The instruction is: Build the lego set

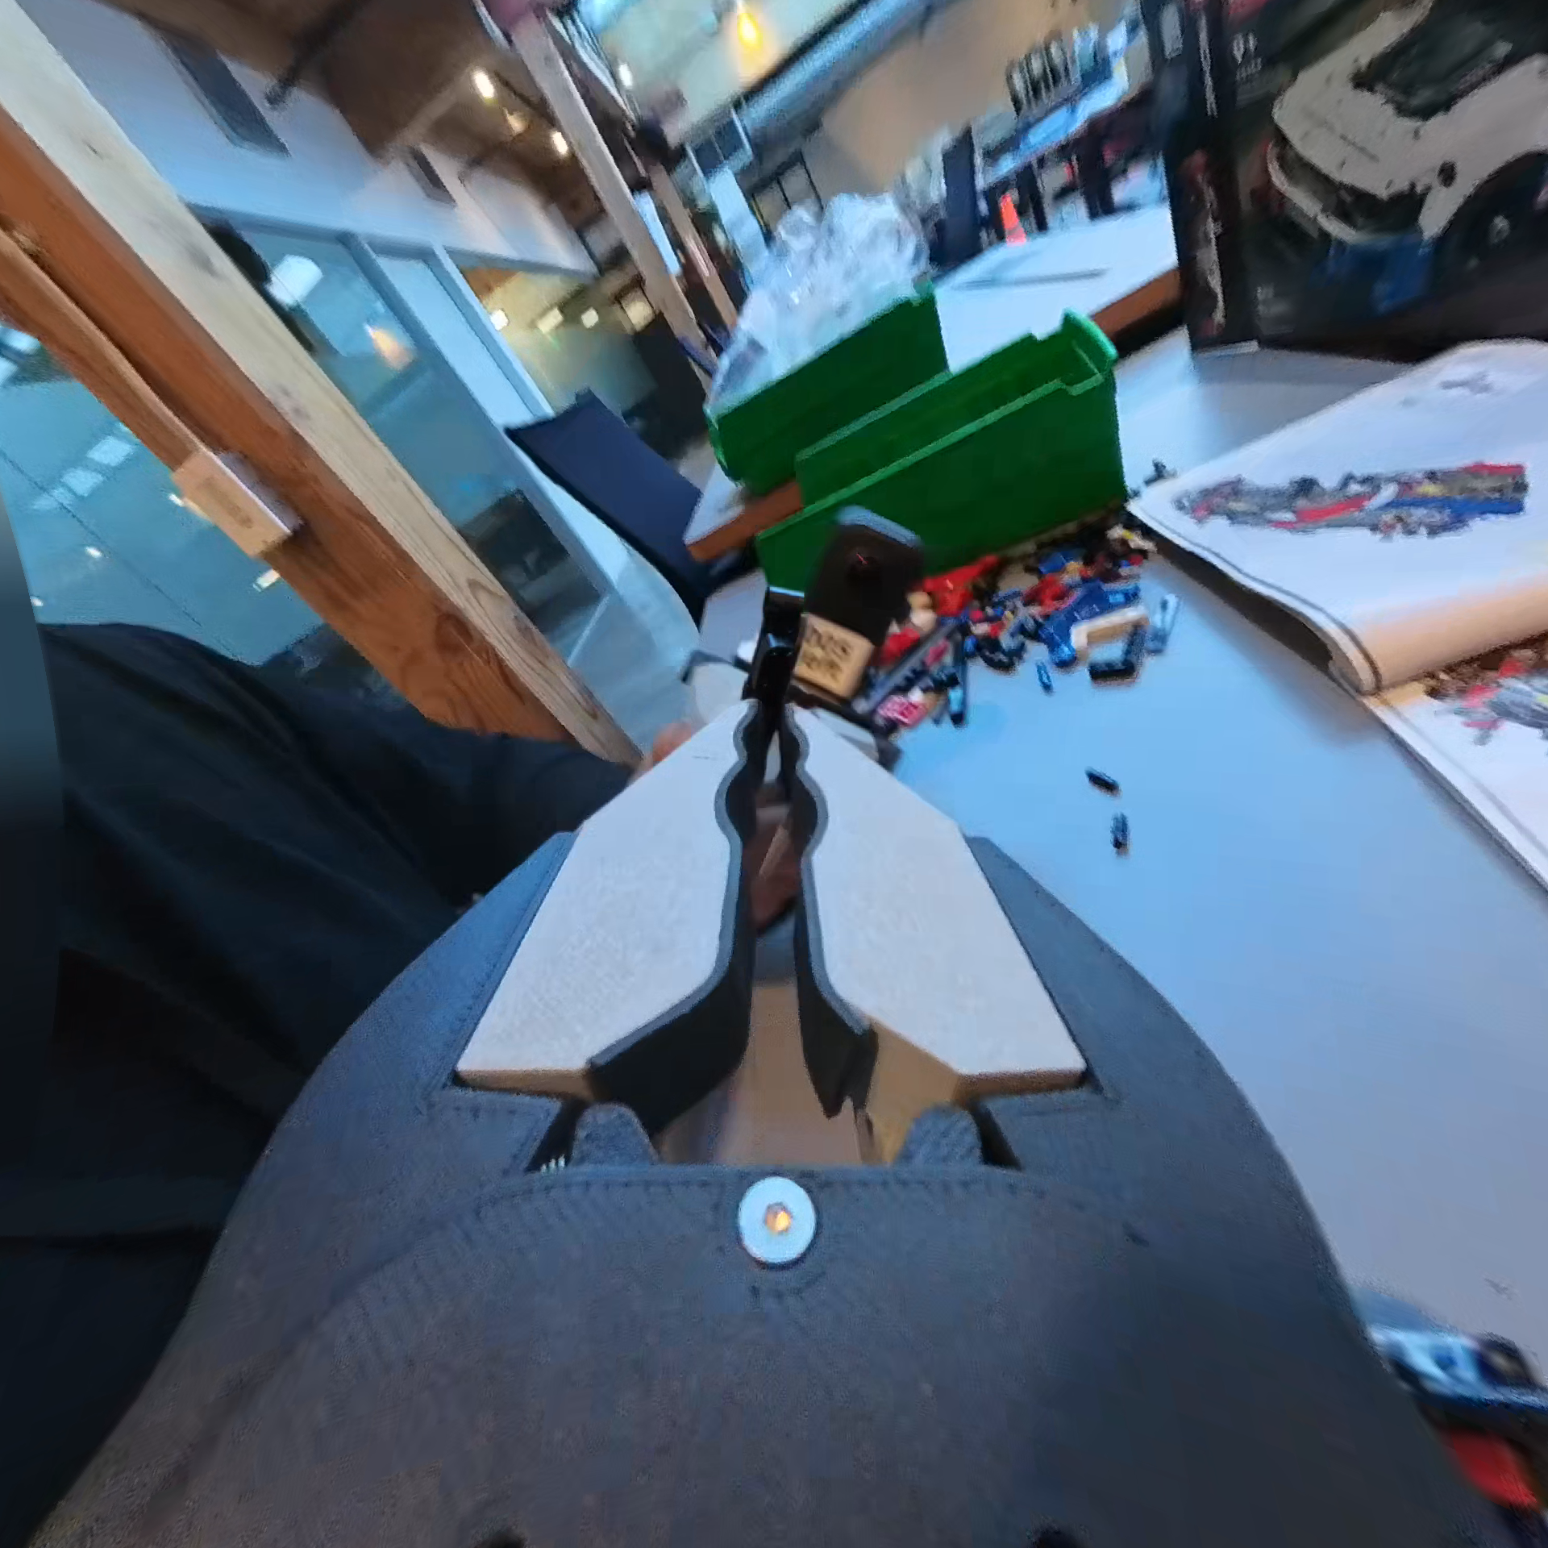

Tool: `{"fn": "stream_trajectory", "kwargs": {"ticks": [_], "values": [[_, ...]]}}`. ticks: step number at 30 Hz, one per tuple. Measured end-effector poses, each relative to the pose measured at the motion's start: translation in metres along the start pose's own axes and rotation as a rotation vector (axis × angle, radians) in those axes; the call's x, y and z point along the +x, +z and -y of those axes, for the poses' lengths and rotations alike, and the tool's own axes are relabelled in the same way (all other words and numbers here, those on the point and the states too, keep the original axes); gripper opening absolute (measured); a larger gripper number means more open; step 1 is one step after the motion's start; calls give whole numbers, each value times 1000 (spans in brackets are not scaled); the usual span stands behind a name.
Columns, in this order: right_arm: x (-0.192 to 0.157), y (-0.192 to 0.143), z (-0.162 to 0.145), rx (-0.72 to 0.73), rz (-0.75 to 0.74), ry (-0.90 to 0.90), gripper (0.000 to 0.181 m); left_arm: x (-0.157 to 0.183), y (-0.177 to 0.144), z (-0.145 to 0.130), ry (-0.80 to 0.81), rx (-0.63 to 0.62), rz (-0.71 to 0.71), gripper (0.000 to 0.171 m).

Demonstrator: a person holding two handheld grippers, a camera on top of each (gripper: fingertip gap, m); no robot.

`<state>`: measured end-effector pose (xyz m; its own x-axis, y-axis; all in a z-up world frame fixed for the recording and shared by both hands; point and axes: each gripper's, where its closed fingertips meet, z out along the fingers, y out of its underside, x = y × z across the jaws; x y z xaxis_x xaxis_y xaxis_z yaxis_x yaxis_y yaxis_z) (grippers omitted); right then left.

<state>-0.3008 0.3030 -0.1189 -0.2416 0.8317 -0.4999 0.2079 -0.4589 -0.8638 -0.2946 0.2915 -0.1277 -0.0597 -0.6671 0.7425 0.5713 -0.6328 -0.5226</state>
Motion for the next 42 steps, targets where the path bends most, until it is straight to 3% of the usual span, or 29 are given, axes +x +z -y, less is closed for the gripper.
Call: {"fn": "stream_trajectory", "kwargs": {"ticks": [1,4,6,11,17,19,22,26,31,36,39,42], "values": [[9,1,-5,-87,-18,6,0,-7,-12,1,102,-52,100,24],[45,0,-53,-555,-78,46,0,-31,-59,14,583,-291,497,22],[63,-2,-88,-849,-68,114,0,-36,-77,15,772,-468,623,22],[70,20,-136,-1199,78,262,0,-65,-89,-32,899,-892,579,18],[77,31,-149,-1313,126,201,0,-102,-100,-60,962,-1193,509,26],[83,32,-145,-1307,102,149,0,-110,-101,-63,955,-1228,515,27],[95,31,-139,-1299,40,54,1,-116,-99,-61,914,-1223,553,10],[104,28,-121,-1223,-76,-39,8,-115,-100,-62,844,-1193,601,13],[94,14,-84,-916,-292,-142,5,-104,-107,-55,768,-1148,641,24],[60,-19,-64,-553,-424,-359,9,-103,-126,-5,831,-1113,799,19],[46,-37,-67,-396,-462,-492,10,-110,-121,18,873,-1132,831,19],[38,-45,-79,-309,-439,-511,8,-121,-111,26,892,-1182,783,19]]}}
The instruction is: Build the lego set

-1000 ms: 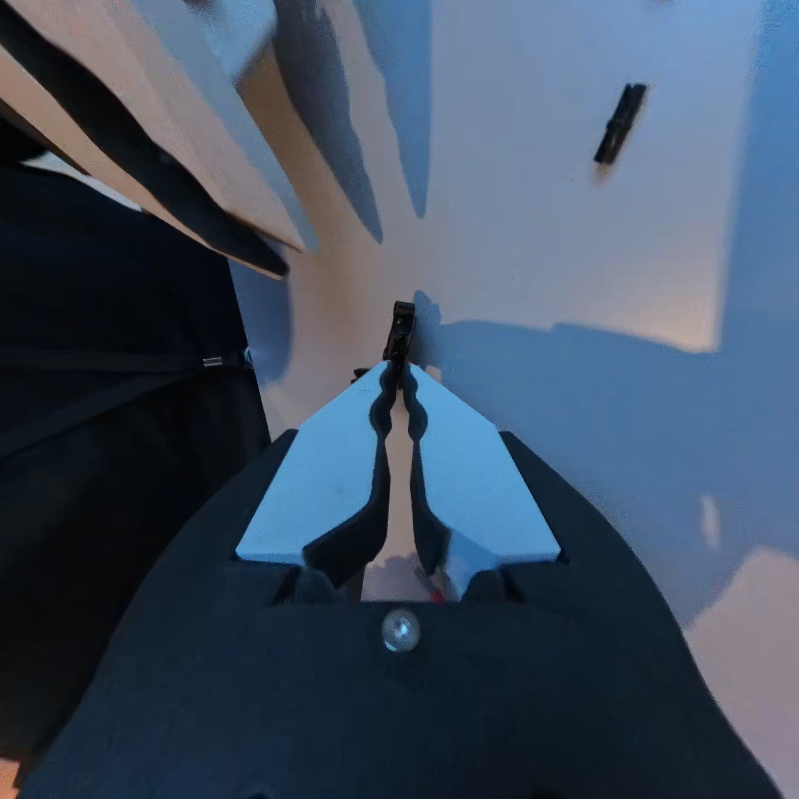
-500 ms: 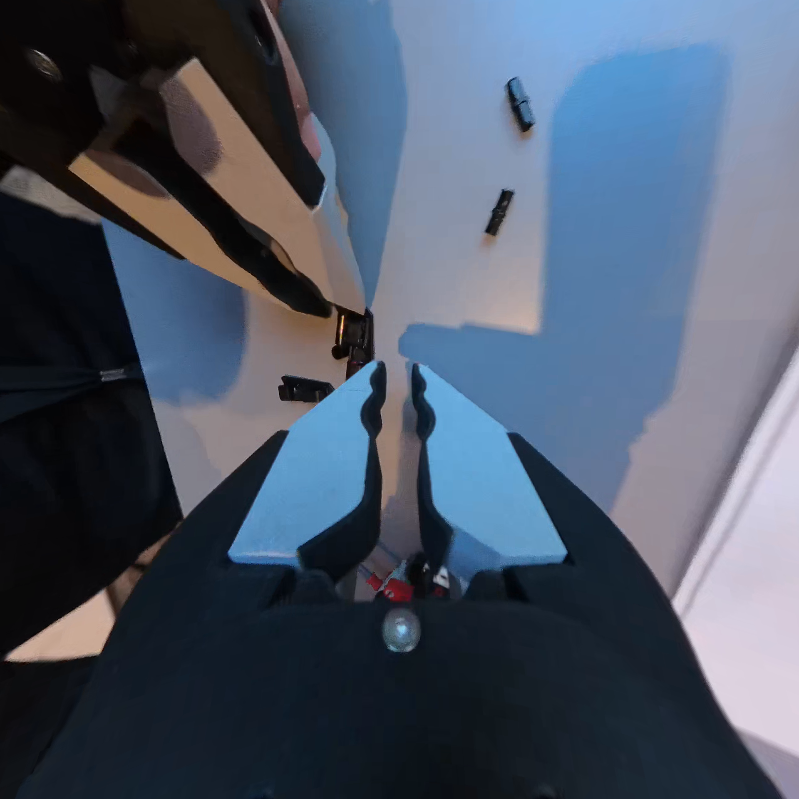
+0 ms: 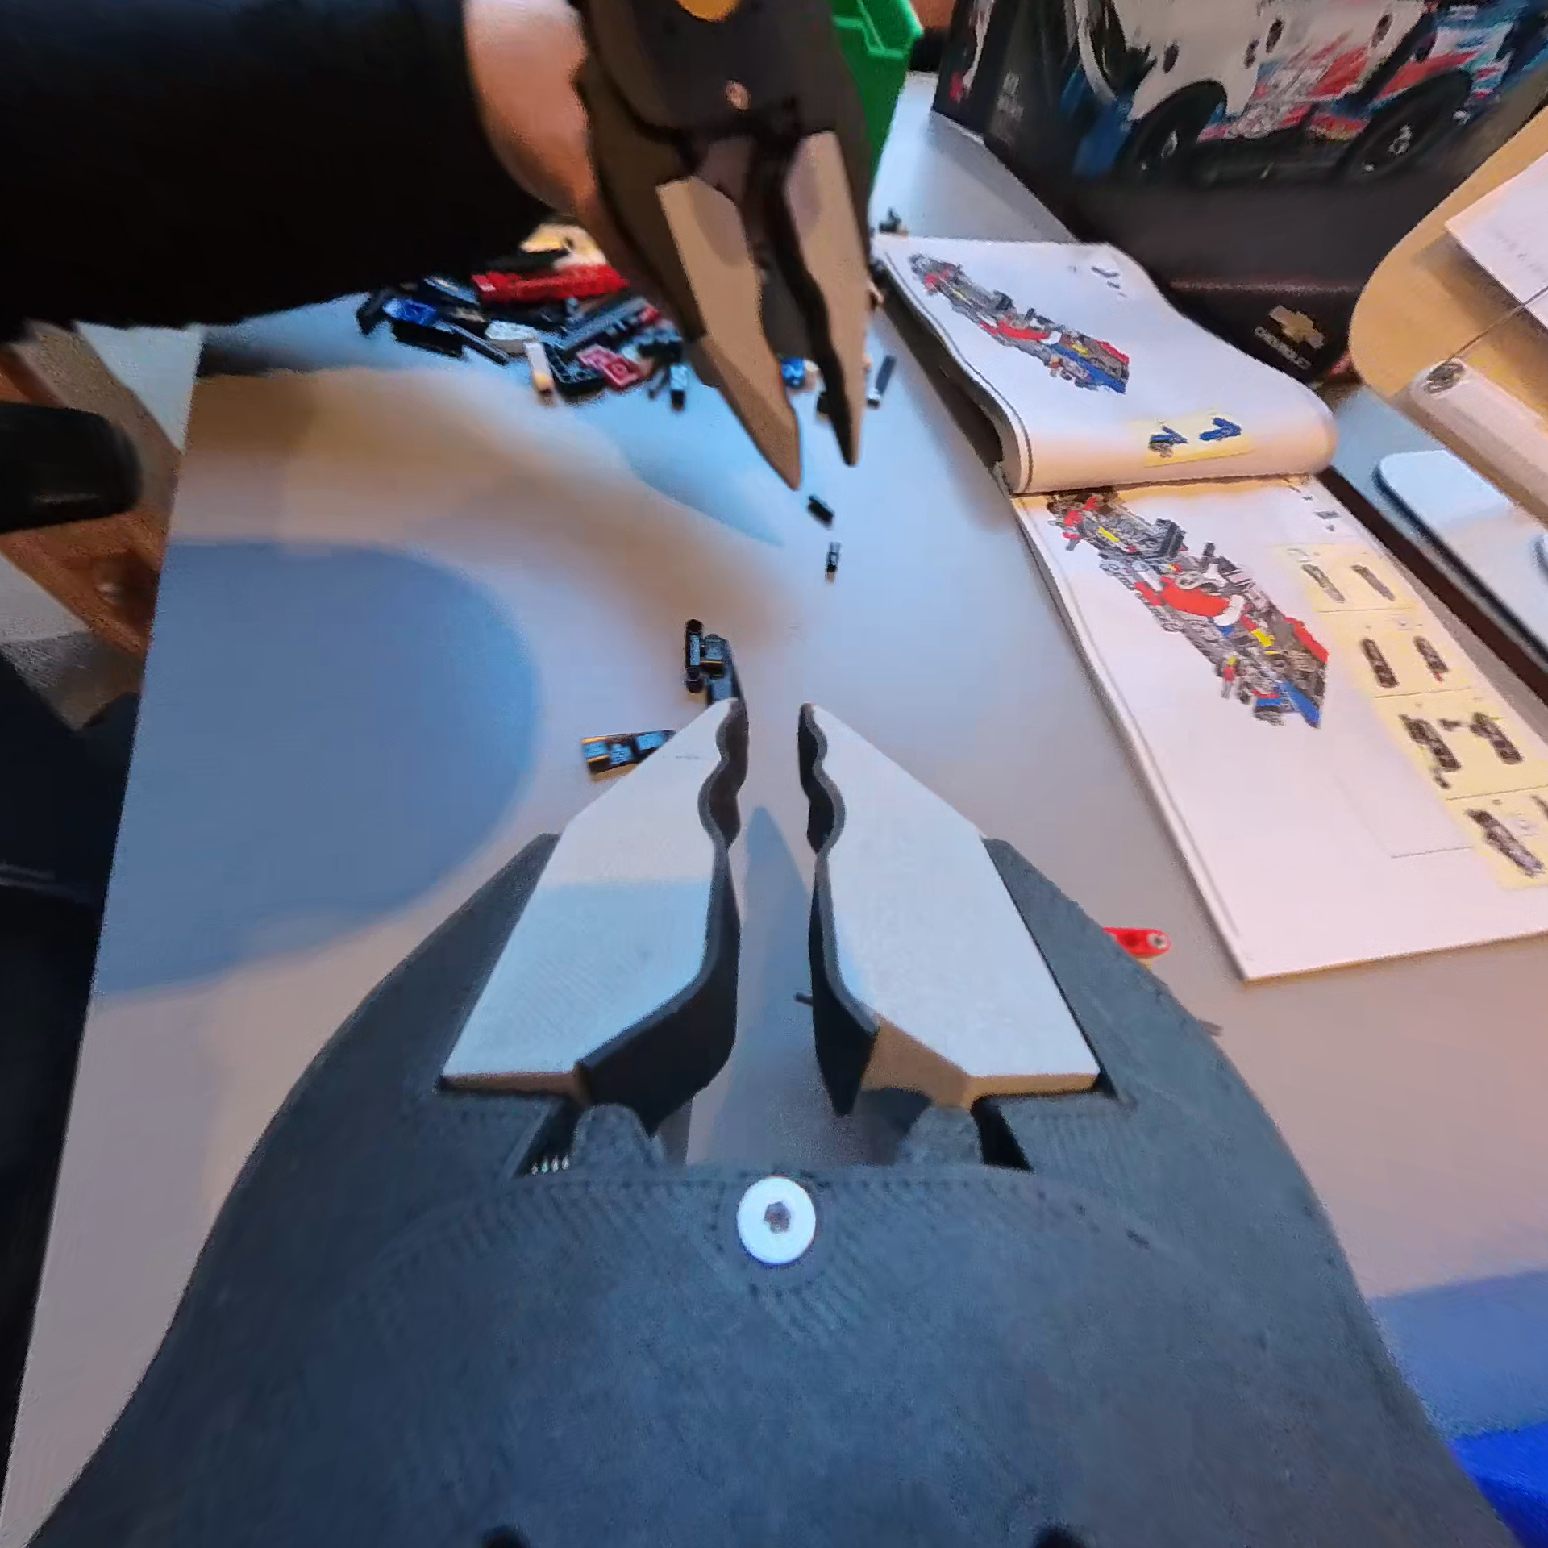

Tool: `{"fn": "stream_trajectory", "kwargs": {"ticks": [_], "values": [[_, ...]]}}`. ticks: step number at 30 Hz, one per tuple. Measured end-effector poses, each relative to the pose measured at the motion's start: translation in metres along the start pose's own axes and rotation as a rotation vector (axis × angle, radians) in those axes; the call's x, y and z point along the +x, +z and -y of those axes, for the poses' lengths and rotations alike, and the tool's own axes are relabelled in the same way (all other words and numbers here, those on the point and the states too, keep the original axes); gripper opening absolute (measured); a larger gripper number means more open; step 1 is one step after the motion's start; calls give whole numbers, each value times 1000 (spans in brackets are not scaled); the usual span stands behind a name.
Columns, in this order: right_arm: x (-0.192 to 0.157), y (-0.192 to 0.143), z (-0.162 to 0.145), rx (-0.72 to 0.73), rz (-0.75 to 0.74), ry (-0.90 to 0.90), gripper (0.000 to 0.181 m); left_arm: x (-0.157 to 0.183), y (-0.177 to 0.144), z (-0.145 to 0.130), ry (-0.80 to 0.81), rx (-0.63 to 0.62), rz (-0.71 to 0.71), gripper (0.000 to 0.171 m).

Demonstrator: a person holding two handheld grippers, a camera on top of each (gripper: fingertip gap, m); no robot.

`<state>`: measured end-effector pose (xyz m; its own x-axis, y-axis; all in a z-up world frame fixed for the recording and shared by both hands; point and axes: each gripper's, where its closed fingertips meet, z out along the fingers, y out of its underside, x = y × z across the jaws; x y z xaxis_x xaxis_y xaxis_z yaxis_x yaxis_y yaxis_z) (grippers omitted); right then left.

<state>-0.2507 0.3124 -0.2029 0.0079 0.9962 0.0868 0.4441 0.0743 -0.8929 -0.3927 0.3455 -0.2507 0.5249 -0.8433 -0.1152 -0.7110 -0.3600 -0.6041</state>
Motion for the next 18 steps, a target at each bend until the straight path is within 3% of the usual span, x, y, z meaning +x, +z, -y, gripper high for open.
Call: {"fn": "stream_trajectory", "kwargs": {"ticks": [2,7,12,18], "values": [[-9,-3,-5,31,34,7,8,6,8,-1,61,-32,-81,27],[-19,-9,-18,40,67,-40,7,1,19,-12,108,-111,-108,30],[-38,-18,-9,194,173,-3,13,-5,20,-15,103,-107,-24,27],[-33,-11,-20,181,159,-19,32,-9,21,-9,65,-53,20,32]]}}
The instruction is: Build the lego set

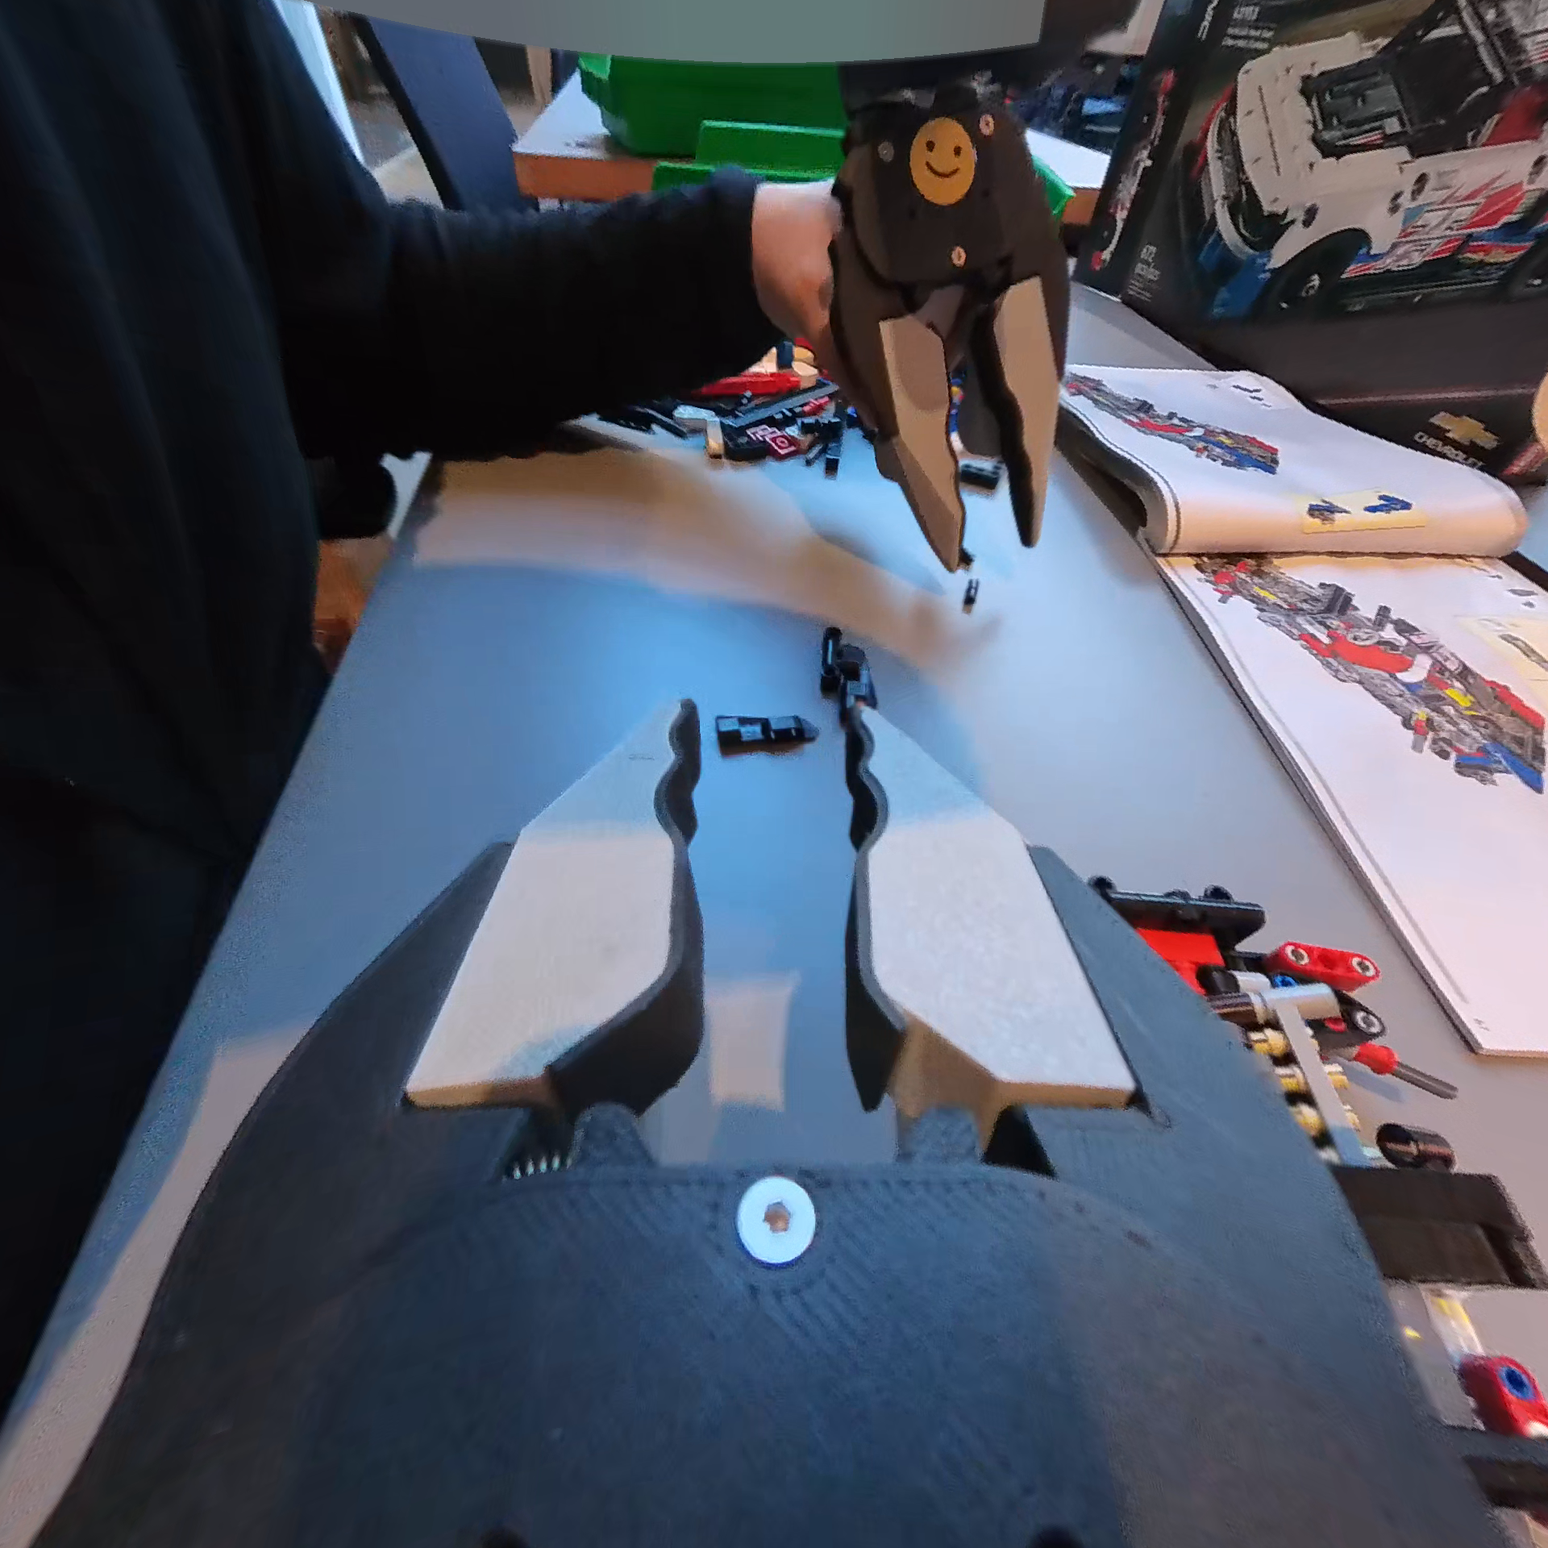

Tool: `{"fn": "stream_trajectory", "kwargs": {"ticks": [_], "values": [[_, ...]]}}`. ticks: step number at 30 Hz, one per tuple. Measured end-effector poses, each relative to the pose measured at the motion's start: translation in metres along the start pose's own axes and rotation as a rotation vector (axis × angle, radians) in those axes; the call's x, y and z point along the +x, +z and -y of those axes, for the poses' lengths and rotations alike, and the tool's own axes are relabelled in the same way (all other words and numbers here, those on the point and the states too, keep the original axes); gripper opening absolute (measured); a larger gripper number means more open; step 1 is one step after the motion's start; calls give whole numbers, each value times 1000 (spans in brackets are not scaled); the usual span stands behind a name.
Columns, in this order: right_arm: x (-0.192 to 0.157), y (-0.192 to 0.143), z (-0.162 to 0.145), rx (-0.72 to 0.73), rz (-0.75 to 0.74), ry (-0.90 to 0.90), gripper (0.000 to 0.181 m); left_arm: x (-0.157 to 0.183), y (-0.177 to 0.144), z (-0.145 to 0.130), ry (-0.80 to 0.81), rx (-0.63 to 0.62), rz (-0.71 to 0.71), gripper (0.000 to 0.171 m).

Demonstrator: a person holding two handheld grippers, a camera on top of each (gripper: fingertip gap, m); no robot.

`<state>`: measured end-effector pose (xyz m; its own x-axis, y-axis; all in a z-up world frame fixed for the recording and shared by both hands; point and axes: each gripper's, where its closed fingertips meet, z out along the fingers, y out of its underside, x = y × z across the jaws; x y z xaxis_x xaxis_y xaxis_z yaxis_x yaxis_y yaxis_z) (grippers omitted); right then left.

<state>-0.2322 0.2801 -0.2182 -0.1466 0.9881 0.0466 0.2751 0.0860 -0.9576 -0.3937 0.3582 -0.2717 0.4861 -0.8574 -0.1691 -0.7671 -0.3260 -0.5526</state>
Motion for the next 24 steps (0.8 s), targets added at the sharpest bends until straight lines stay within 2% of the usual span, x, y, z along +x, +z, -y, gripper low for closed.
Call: {"fn": "stream_trajectory", "kwargs": {"ticks": [3,5,11,16,24], "values": [[6,2,-4,-21,-46,-40,31,-4,-4,2,32,-1,29,30],[9,2,-4,-17,-74,-61,30,1,-3,3,20,0,2,30],[14,-3,-1,15,-58,18,31,0,4,-11,21,-39,-18,32],[16,-6,2,41,-65,36,27,-6,-3,-8,15,-5,4,26],[13,-3,3,44,-31,60,27,2,3,-2,41,1,-24,22]]}}
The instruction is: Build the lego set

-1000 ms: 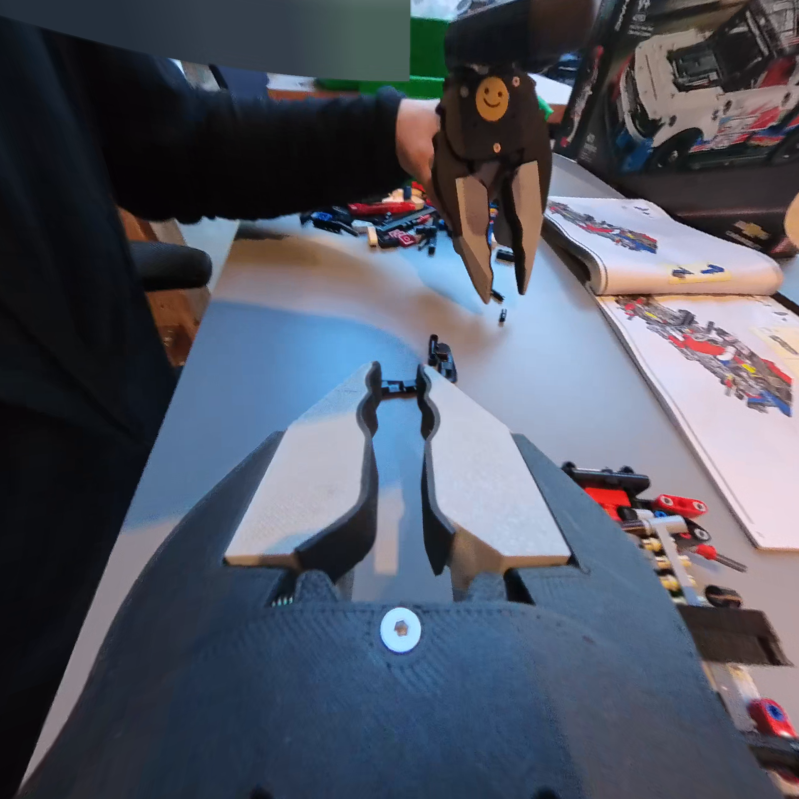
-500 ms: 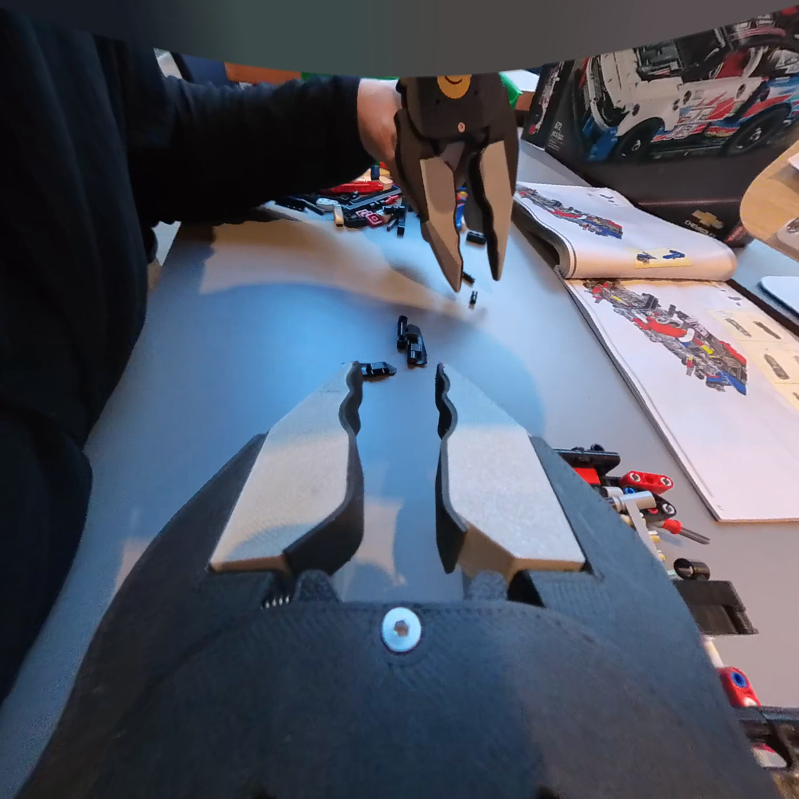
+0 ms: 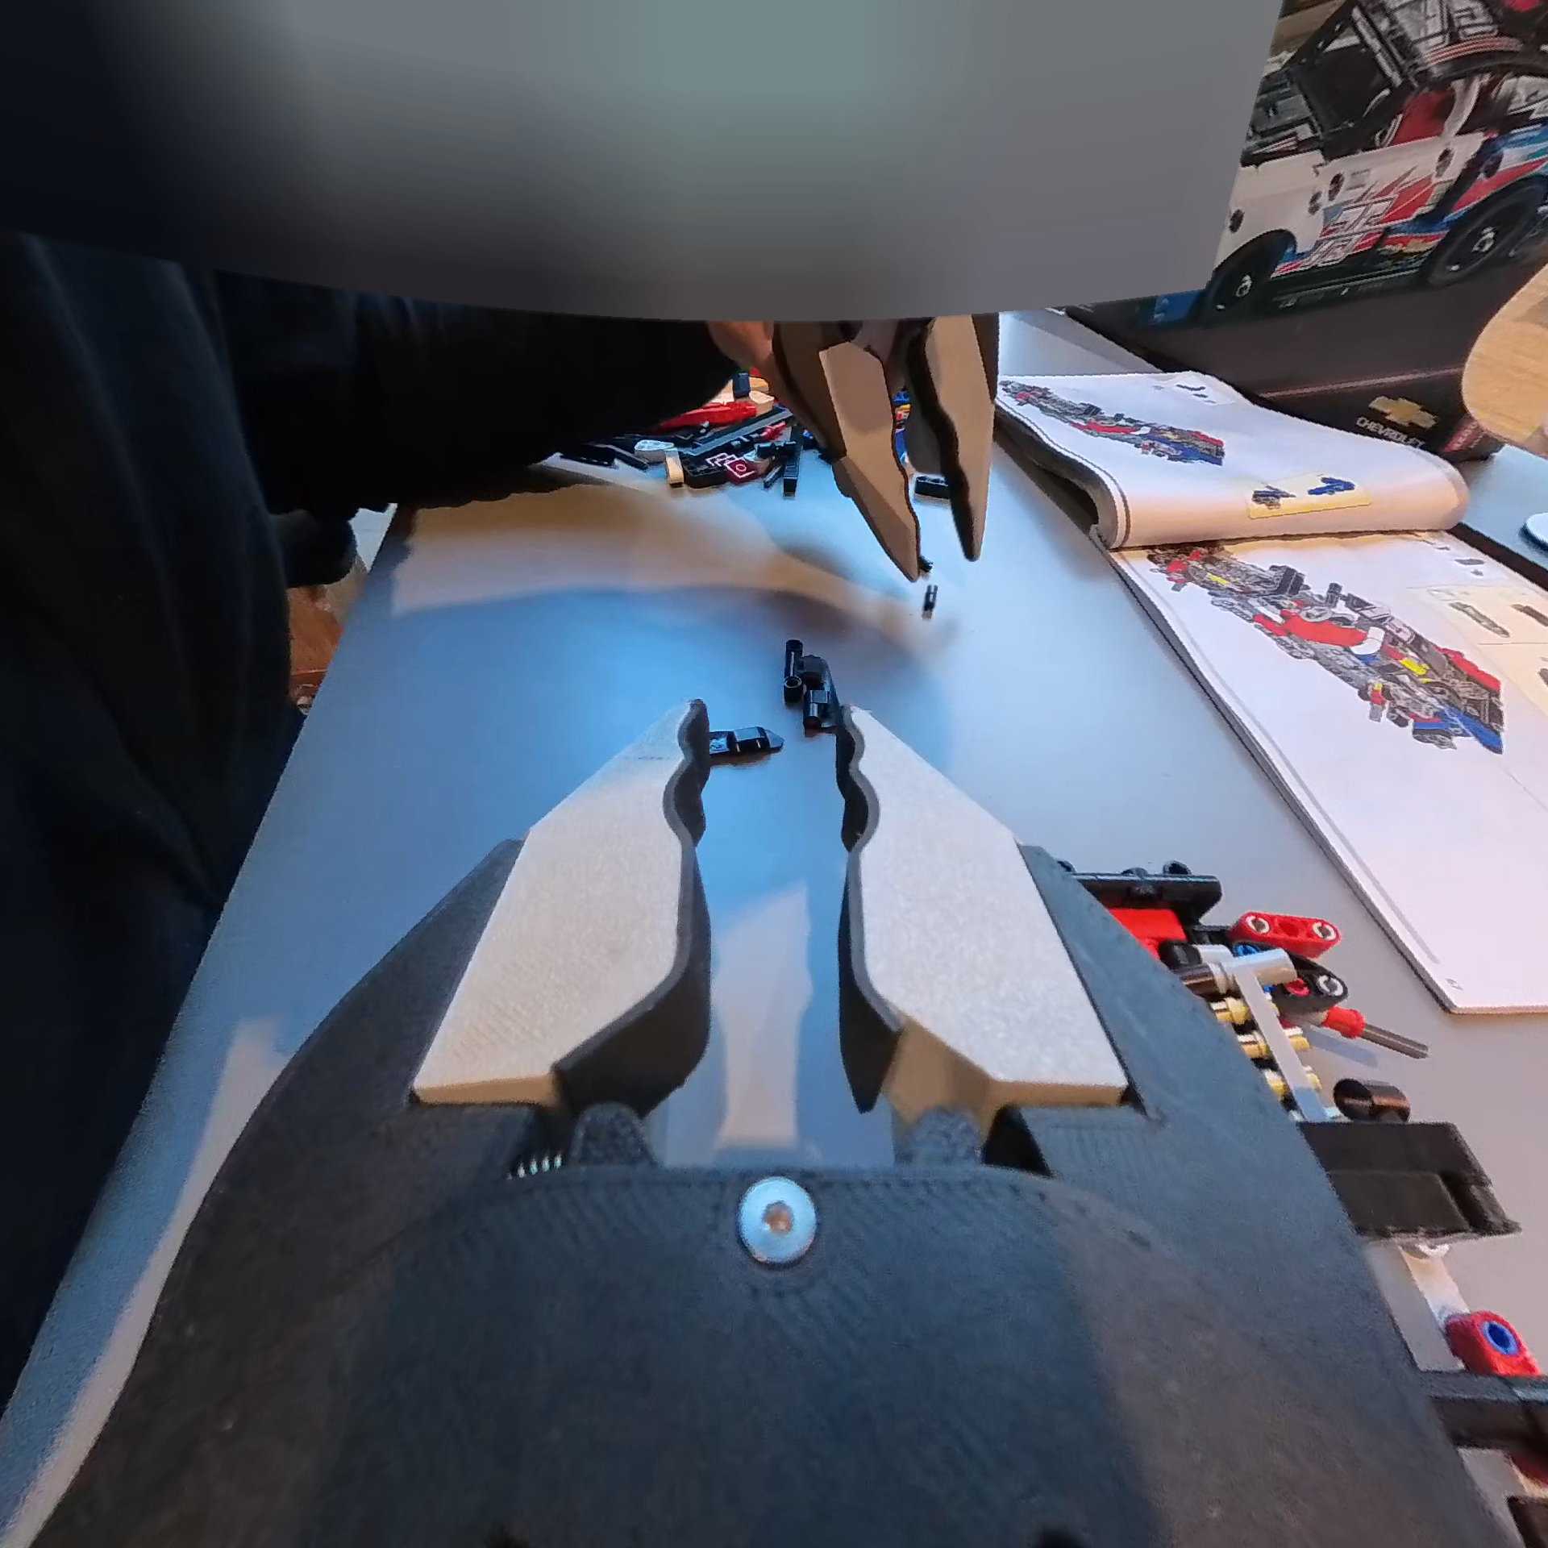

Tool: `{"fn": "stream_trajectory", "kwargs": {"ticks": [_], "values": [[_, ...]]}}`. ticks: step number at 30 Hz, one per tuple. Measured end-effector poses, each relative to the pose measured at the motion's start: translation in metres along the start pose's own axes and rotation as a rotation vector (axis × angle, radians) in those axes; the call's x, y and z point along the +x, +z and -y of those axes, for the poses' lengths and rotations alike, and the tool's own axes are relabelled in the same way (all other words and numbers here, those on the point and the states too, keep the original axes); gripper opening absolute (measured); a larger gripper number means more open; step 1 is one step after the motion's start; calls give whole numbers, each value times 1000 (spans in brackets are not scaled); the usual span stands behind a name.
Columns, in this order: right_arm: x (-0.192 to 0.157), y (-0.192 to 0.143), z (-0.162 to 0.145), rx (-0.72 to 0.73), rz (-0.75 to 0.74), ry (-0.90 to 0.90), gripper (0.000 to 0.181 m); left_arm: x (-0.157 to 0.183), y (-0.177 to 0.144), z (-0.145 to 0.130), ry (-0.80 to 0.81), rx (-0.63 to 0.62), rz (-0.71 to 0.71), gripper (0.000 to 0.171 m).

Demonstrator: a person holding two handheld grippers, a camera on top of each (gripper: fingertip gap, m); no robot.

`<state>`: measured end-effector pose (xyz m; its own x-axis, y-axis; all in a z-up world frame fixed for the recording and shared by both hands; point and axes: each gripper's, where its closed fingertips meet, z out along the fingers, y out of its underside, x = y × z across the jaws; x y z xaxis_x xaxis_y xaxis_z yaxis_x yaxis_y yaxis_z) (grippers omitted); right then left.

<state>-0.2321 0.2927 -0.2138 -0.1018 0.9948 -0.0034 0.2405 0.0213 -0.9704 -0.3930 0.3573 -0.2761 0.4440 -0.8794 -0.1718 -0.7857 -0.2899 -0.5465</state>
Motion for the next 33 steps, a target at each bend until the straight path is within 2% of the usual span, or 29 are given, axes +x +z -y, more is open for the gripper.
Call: {"fn": "stream_trajectory", "kwargs": {"ticks": [4,7,11,23,28,30,33], "values": [[-2,1,-1,-10,1,-12,27,2,7,-8,22,-55,4,19],[-3,2,-1,-13,2,-19,26,5,8,-6,27,-41,-9,17],[-4,3,-2,-17,9,-21,26,10,11,-5,32,-29,-34,2],[-1,2,-1,-5,10,7,23,13,15,2,10,-2,-34,1],[0,0,1,9,14,23,21,8,16,4,31,-7,18,1],[-1,-1,1,11,18,21,18,2,13,9,48,25,65,1],[-1,-1,1,12,20,21,12,9,5,27,34,135,31,1]]}}
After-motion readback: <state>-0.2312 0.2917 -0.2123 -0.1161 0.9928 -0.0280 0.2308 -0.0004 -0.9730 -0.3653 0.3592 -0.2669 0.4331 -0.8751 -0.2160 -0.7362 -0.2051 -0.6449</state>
